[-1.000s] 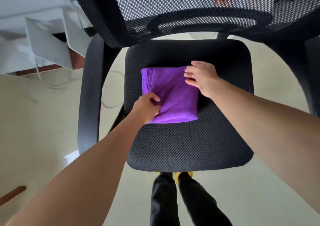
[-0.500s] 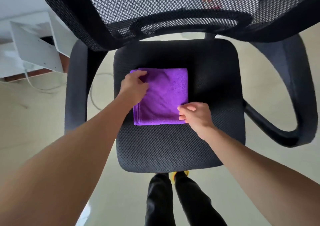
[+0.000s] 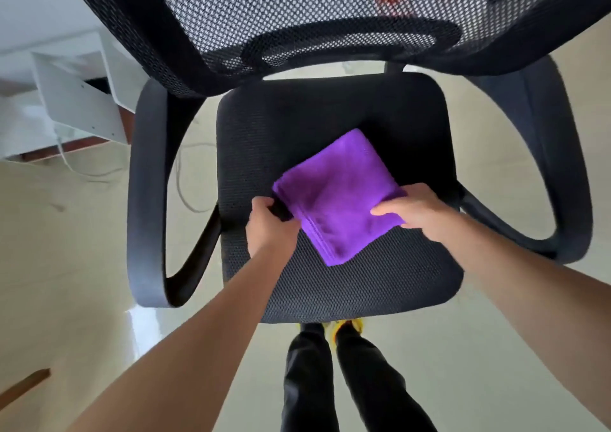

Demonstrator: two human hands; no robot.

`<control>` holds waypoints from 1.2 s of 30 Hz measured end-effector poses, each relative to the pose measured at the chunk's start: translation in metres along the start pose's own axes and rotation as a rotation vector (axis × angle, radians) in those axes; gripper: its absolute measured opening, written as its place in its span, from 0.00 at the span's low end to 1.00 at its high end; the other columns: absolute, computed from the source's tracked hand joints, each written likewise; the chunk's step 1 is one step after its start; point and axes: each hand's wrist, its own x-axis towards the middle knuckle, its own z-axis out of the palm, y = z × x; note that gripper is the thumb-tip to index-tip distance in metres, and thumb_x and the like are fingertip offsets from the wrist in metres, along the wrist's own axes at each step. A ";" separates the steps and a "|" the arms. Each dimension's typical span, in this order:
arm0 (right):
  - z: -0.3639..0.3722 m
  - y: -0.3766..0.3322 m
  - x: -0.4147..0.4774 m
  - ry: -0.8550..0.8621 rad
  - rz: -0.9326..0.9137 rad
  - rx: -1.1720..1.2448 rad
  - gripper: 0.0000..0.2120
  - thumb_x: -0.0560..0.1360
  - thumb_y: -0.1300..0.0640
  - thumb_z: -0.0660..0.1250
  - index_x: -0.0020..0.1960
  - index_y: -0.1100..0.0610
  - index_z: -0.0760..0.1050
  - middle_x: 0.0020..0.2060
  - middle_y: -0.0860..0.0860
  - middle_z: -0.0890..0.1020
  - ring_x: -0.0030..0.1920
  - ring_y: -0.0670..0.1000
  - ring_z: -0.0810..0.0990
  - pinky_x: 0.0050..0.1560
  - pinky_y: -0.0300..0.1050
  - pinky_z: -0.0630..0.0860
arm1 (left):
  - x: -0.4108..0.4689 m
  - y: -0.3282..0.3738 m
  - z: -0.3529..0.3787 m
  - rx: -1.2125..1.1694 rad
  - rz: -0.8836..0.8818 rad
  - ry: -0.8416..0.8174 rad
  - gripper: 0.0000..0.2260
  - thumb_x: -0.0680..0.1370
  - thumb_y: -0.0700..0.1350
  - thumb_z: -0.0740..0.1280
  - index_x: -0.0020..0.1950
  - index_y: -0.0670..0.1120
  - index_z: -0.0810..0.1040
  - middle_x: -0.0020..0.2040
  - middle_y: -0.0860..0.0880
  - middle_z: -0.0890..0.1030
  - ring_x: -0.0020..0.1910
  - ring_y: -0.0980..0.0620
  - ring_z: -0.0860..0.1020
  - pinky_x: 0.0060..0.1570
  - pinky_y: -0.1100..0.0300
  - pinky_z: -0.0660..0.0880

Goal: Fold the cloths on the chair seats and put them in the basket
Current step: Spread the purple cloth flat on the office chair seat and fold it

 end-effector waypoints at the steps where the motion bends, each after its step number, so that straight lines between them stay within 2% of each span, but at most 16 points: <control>1: -0.011 0.006 0.001 0.003 0.007 0.020 0.16 0.61 0.55 0.80 0.47 0.56 0.81 0.47 0.57 0.84 0.43 0.52 0.80 0.45 0.50 0.80 | -0.005 0.008 0.001 0.010 0.077 0.026 0.15 0.69 0.43 0.71 0.55 0.49 0.75 0.44 0.50 0.81 0.45 0.47 0.79 0.47 0.57 0.75; 2: -0.017 0.010 0.003 0.003 0.009 0.069 0.16 0.62 0.56 0.79 0.47 0.56 0.81 0.48 0.56 0.84 0.44 0.51 0.81 0.45 0.49 0.80 | -0.007 0.018 0.001 -0.027 0.127 -0.002 0.10 0.70 0.40 0.69 0.50 0.49 0.78 0.40 0.51 0.80 0.43 0.48 0.79 0.46 0.57 0.75; 4: -0.021 0.020 0.002 0.022 0.003 0.240 0.15 0.64 0.57 0.79 0.47 0.53 0.78 0.49 0.54 0.83 0.47 0.50 0.81 0.45 0.47 0.81 | -0.008 0.045 0.008 -0.184 0.133 -0.195 0.07 0.72 0.36 0.66 0.45 0.47 0.79 0.36 0.50 0.79 0.37 0.48 0.78 0.42 0.56 0.76; 6: -0.012 0.031 -0.002 0.075 0.023 0.453 0.15 0.65 0.57 0.79 0.49 0.52 0.77 0.50 0.53 0.82 0.48 0.50 0.81 0.44 0.44 0.80 | -0.001 0.070 0.015 -0.307 0.083 -0.371 0.07 0.74 0.33 0.65 0.47 0.44 0.78 0.34 0.46 0.79 0.33 0.49 0.77 0.34 0.59 0.77; 8: 0.000 0.043 -0.007 0.110 0.056 0.587 0.19 0.65 0.56 0.79 0.53 0.54 0.77 0.51 0.52 0.82 0.48 0.49 0.81 0.45 0.43 0.80 | 0.009 0.089 0.017 -0.330 0.049 -0.443 0.09 0.76 0.32 0.64 0.54 0.42 0.75 0.36 0.42 0.79 0.32 0.48 0.78 0.32 0.61 0.78; 10: 0.008 0.048 -0.006 0.110 0.052 0.607 0.22 0.64 0.57 0.80 0.55 0.56 0.76 0.51 0.52 0.82 0.49 0.49 0.81 0.48 0.47 0.81 | 0.022 0.097 0.018 -0.311 -0.008 -0.518 0.05 0.78 0.32 0.62 0.50 0.41 0.74 0.36 0.40 0.78 0.31 0.47 0.79 0.32 0.61 0.78; 13: 0.004 0.039 0.002 0.077 0.006 0.524 0.23 0.63 0.59 0.80 0.55 0.57 0.76 0.48 0.52 0.82 0.48 0.51 0.82 0.47 0.48 0.81 | 0.032 0.098 0.021 -0.278 -0.081 -0.586 0.13 0.82 0.35 0.53 0.39 0.42 0.70 0.36 0.40 0.76 0.34 0.46 0.77 0.38 0.59 0.77; 16: -0.001 0.030 0.001 0.157 -0.200 0.355 0.19 0.62 0.64 0.78 0.50 0.58 0.76 0.41 0.51 0.80 0.41 0.51 0.79 0.41 0.43 0.78 | 0.034 0.098 0.027 -0.231 -0.107 -0.536 0.08 0.82 0.42 0.59 0.50 0.40 0.75 0.42 0.41 0.80 0.41 0.45 0.80 0.47 0.52 0.78; 20: 0.011 0.041 -0.033 0.388 -0.755 -0.145 0.18 0.65 0.64 0.74 0.53 0.58 0.75 0.46 0.52 0.78 0.46 0.54 0.77 0.44 0.47 0.75 | 0.040 0.108 0.018 -0.390 -0.332 -0.618 0.27 0.78 0.61 0.61 0.62 0.38 0.70 0.56 0.36 0.79 0.53 0.37 0.80 0.52 0.45 0.77; 23: 0.026 0.048 -0.057 0.404 -0.947 -0.464 0.23 0.62 0.67 0.74 0.56 0.58 0.75 0.49 0.55 0.77 0.48 0.58 0.77 0.37 0.52 0.78 | 0.041 0.113 0.009 -0.555 -0.447 -0.679 0.35 0.72 0.66 0.66 0.63 0.38 0.69 0.60 0.39 0.78 0.54 0.37 0.80 0.50 0.40 0.78; 24: 0.030 0.048 -0.060 0.412 -0.988 -0.526 0.23 0.61 0.68 0.73 0.55 0.58 0.76 0.49 0.56 0.78 0.47 0.59 0.77 0.37 0.53 0.78 | 0.040 0.112 0.007 -0.533 -0.437 -0.669 0.33 0.70 0.63 0.70 0.61 0.38 0.71 0.59 0.39 0.78 0.53 0.38 0.80 0.46 0.40 0.79; 26: 0.036 0.050 -0.063 0.417 -1.046 -0.616 0.22 0.62 0.67 0.71 0.56 0.58 0.77 0.50 0.56 0.79 0.47 0.60 0.77 0.40 0.54 0.76 | 0.037 0.107 0.003 -0.337 -0.312 -0.621 0.21 0.71 0.50 0.74 0.58 0.41 0.74 0.59 0.40 0.78 0.51 0.42 0.80 0.42 0.46 0.81; 27: 0.040 0.052 -0.064 0.408 -1.066 -0.641 0.23 0.62 0.66 0.71 0.57 0.57 0.77 0.51 0.56 0.78 0.47 0.59 0.77 0.42 0.54 0.76 | 0.037 0.102 0.001 -0.238 -0.231 -0.581 0.15 0.72 0.41 0.73 0.57 0.42 0.76 0.58 0.41 0.79 0.51 0.43 0.80 0.43 0.47 0.81; 29: 0.050 0.058 -0.065 0.382 -1.096 -0.676 0.26 0.62 0.65 0.71 0.60 0.54 0.76 0.53 0.55 0.77 0.50 0.59 0.76 0.47 0.55 0.75 | 0.039 0.092 -0.002 -0.186 -0.123 -0.509 0.13 0.71 0.30 0.68 0.51 0.45 0.78 0.53 0.41 0.80 0.54 0.42 0.78 0.52 0.45 0.79; 32: 0.063 0.070 -0.061 0.361 -1.124 -0.734 0.27 0.64 0.64 0.70 0.62 0.52 0.74 0.54 0.53 0.77 0.51 0.57 0.75 0.49 0.54 0.74 | 0.041 0.078 -0.006 -0.189 -0.045 -0.450 0.18 0.68 0.26 0.67 0.47 0.48 0.79 0.48 0.44 0.79 0.53 0.43 0.78 0.57 0.45 0.77; 36: 0.058 0.082 -0.050 0.347 -1.071 -0.804 0.27 0.64 0.65 0.71 0.63 0.51 0.76 0.55 0.53 0.77 0.53 0.58 0.76 0.49 0.55 0.74 | 0.040 0.057 -0.004 0.030 0.226 -0.338 0.18 0.66 0.30 0.72 0.50 0.48 0.77 0.43 0.47 0.78 0.44 0.49 0.76 0.45 0.54 0.76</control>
